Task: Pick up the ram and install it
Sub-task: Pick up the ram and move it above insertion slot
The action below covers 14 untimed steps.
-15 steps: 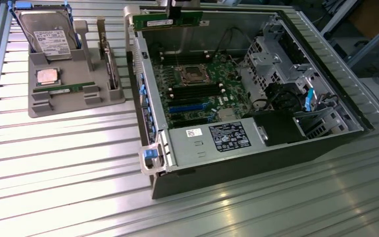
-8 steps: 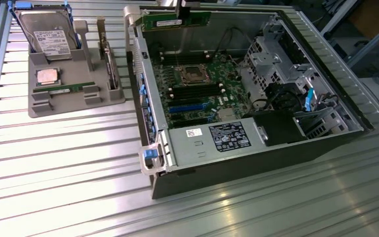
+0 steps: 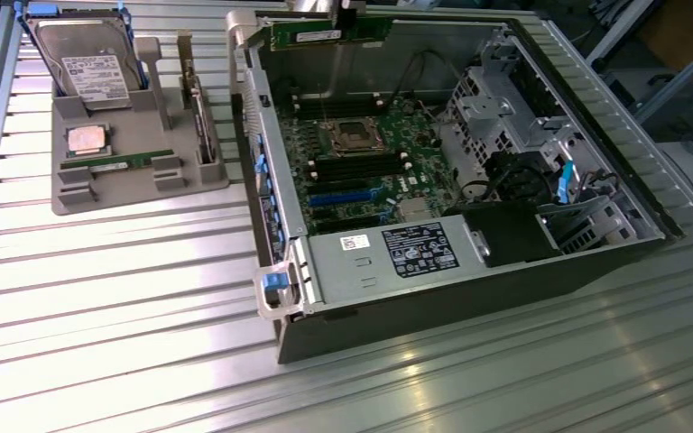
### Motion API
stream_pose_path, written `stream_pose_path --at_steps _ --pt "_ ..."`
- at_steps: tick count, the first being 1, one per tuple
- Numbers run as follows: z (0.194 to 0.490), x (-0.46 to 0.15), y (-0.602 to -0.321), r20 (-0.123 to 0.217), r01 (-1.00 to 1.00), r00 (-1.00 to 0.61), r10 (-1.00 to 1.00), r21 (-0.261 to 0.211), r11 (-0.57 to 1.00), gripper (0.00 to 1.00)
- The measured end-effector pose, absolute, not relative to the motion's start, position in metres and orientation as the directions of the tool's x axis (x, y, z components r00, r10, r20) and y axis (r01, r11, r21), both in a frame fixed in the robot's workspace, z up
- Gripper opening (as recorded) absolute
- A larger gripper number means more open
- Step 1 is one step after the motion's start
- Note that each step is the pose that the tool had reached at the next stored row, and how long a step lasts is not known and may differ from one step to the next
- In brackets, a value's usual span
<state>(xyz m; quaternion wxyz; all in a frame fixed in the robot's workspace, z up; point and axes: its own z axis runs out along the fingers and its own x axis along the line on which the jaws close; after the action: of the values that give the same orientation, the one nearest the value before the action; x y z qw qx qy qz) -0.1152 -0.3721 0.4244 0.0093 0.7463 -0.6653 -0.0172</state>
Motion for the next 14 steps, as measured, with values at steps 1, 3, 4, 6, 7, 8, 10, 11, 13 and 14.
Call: stream_pose_path --at_steps 1,3,4,6,7,8,10,11,13,14 --pt "0.424 -0.113 -0.372 -0.013 -0.993 0.114 -0.993 0.037 -0.114 0.12" --pt "0.424 -0.109 -0.372 -0.013 -0.993 0.114 -0.993 0.037 -0.115 0.12" --pt "0.424 -0.107 -0.372 -0.013 -0.993 0.114 -0.993 0.037 -0.115 0.12" --pt "0.424 -0.102 -0.372 -0.013 -0.993 0.114 -0.993 0.037 -0.115 0.12" --pt "0.424 -0.1 -0.372 -0.013 -0.993 0.114 -0.993 0.037 -0.115 0.12" --pt "0.424 -0.097 -0.372 -0.013 -0.993 0.114 -0.993 0.037 -0.115 0.12" --pt "0.424 -0.094 -0.372 -0.013 -0.993 0.115 -0.993 0.037 -0.115 0.12" --pt "0.424 -0.093 -0.372 -0.013 -0.993 0.115 -0.993 0.037 -0.115 0.12" --pt "0.424 -0.089 -0.372 -0.013 -0.993 0.115 -0.993 0.037 -0.115 0.12" --pt "0.424 -0.086 -0.372 -0.013 -0.993 0.115 -0.993 0.037 -0.115 0.12"
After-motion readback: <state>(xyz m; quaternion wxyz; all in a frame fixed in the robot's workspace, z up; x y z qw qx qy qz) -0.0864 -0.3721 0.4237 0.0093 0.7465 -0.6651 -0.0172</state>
